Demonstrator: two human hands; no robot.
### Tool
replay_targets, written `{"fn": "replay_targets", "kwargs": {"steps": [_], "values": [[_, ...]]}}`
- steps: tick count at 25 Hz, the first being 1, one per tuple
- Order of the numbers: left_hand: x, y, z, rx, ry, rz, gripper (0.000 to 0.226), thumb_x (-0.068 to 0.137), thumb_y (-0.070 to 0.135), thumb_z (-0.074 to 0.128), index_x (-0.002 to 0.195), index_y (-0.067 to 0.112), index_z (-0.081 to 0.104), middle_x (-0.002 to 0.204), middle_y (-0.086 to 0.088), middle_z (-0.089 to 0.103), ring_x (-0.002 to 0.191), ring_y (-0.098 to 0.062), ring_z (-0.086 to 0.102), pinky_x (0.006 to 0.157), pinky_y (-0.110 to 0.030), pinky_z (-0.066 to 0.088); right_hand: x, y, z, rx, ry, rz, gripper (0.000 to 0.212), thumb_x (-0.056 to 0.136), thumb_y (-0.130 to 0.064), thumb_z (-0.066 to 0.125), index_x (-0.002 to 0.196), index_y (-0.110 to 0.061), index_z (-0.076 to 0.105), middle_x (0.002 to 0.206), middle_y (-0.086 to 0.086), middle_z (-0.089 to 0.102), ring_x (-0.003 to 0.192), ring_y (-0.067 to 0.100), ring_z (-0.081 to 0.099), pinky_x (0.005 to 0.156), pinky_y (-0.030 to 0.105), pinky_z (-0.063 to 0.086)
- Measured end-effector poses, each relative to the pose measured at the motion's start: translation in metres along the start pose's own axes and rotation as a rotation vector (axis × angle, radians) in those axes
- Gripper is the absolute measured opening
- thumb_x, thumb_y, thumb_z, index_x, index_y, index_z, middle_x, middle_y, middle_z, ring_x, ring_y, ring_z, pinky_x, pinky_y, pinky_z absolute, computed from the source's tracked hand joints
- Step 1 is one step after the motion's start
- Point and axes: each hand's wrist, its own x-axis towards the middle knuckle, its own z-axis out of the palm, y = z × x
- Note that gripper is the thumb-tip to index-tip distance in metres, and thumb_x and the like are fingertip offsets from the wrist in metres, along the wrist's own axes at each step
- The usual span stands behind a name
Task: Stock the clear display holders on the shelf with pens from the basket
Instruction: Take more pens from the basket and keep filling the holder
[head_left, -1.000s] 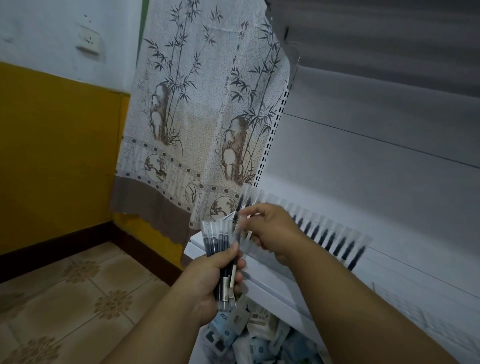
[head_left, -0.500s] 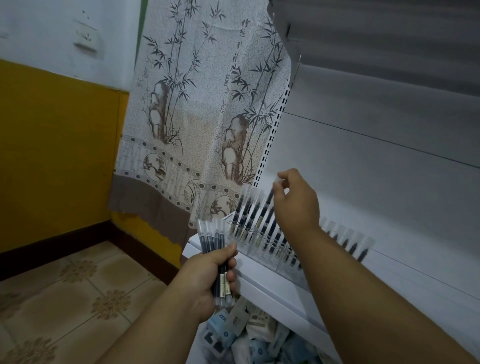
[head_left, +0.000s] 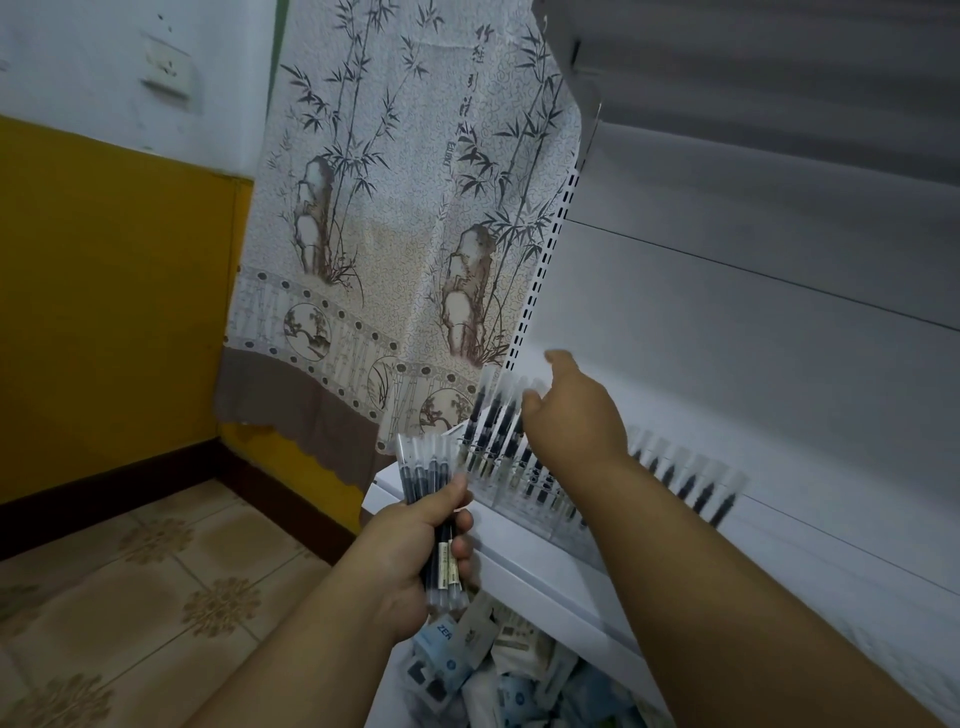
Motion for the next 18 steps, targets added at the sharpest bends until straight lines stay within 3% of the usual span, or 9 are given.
{"fn": "replay_targets", "kwargs": {"steps": [3,6,9,14,18], "values": [[-0.002,-0.001,-0.002,0.014,-0.001,0.021,0.025,0.084,0.027,0.07,0.095,0.006,0.06,0.061,-0.004,0.053,0.041,-0.013,0.042,0.038,-0.023,0.039,-0.015,-0.004,-0.003,0.191,-0.028,0.005,0.028,0.098,-0.031,0.051,0.126,-0.026,0.049,0.079,-0.004,0.059,0.066,0.015,0.058,0.057,0.03,0.046],[-0.009,-0.002,0.003,0.021,-0.06,0.006,0.026,0.081,0.029,0.07,0.092,0.008,0.059,0.061,-0.003,0.052,0.043,-0.013,0.041,0.04,-0.022,0.038,-0.028,-0.011,-0.005,0.474,-0.387,0.079,0.015,0.097,-0.035,0.058,0.106,-0.025,0.065,0.085,-0.003,0.065,0.053,0.005,0.049,0.052,0.022,0.04],[-0.014,-0.005,0.01,0.066,-0.12,-0.007,0.029,0.076,0.033,0.072,0.089,0.01,0.059,0.061,-0.002,0.051,0.044,-0.013,0.041,0.043,-0.024,0.038,-0.037,-0.012,-0.005,0.702,-0.637,0.137,0.017,0.094,-0.023,0.065,0.11,-0.017,0.067,0.069,0.0,0.061,0.041,0.009,0.036,0.04,0.021,0.033],[-0.018,-0.01,0.018,0.11,-0.105,-0.003,0.028,0.083,0.034,0.071,0.087,0.01,0.058,0.06,-0.003,0.051,0.044,-0.015,0.041,0.044,-0.025,0.038,-0.039,-0.005,-0.017,0.695,-0.575,0.206,0.021,0.088,-0.012,0.071,0.109,-0.014,0.068,0.059,-0.001,0.063,0.04,0.012,0.038,0.039,0.019,0.033],[-0.017,-0.012,0.019,0.121,-0.108,-0.01,0.029,0.076,0.034,0.072,0.083,0.009,0.059,0.063,-0.005,0.056,0.044,-0.015,0.044,0.041,-0.024,0.039,-0.039,-0.001,-0.026,0.646,-0.483,0.242,0.016,0.087,-0.008,0.071,0.102,-0.012,0.07,0.062,0.0,0.067,0.042,0.012,0.044,0.042,0.019,0.038]]}}
